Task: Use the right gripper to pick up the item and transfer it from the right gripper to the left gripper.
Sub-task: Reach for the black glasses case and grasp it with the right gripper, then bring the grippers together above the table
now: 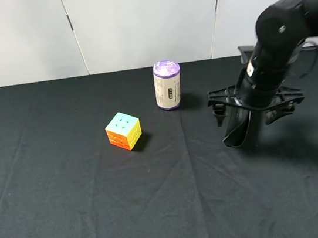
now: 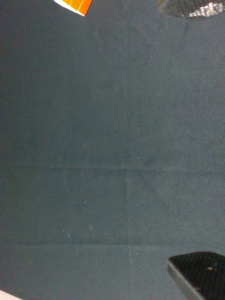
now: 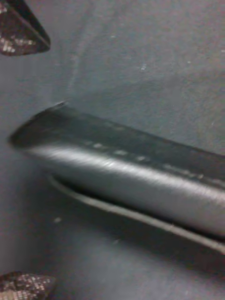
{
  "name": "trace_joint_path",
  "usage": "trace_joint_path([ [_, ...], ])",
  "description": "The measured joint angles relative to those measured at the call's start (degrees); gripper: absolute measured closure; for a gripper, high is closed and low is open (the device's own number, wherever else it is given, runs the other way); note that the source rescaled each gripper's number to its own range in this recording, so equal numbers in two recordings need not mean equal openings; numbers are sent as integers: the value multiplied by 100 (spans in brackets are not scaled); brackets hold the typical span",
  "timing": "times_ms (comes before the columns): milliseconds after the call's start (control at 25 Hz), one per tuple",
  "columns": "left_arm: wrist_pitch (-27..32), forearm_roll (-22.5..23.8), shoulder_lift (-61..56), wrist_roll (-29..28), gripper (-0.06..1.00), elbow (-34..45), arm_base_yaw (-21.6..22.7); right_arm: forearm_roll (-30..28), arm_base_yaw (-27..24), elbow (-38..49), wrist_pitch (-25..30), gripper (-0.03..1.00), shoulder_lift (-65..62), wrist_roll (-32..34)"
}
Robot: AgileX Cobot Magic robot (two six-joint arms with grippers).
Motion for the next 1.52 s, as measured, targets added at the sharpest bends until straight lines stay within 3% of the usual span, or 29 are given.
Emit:
trace_joint_path([
  [400, 0, 0, 0, 0, -4, 0, 0, -16, -266, 0, -478, -2, 852, 161],
  [480, 0, 0, 0, 0, -4, 0, 0, -16, -266, 0, -543, 18, 857, 163],
  [640, 0, 0, 0, 0, -4, 0, 0, 2, -266, 0, -554, 87, 857, 163],
  [680, 0, 0, 0, 0, -4, 0, 0, 13, -266, -21, -549, 97, 850, 149],
  [840, 0, 0, 0, 0, -4, 0, 0, 84, -266, -56, -476, 96, 845, 116],
  [1000, 0, 0, 0, 0, -4, 0, 0, 191, -266, -425, 94, 96, 810, -305],
  [1280, 0, 0, 0, 0, -4, 0, 0, 476, -266, -1578, 1505, 96, 340, -1767],
  [1520, 0, 0, 0, 0, -4, 0, 0, 568, -266, -1988, 2501, 96, -27, -2860],
])
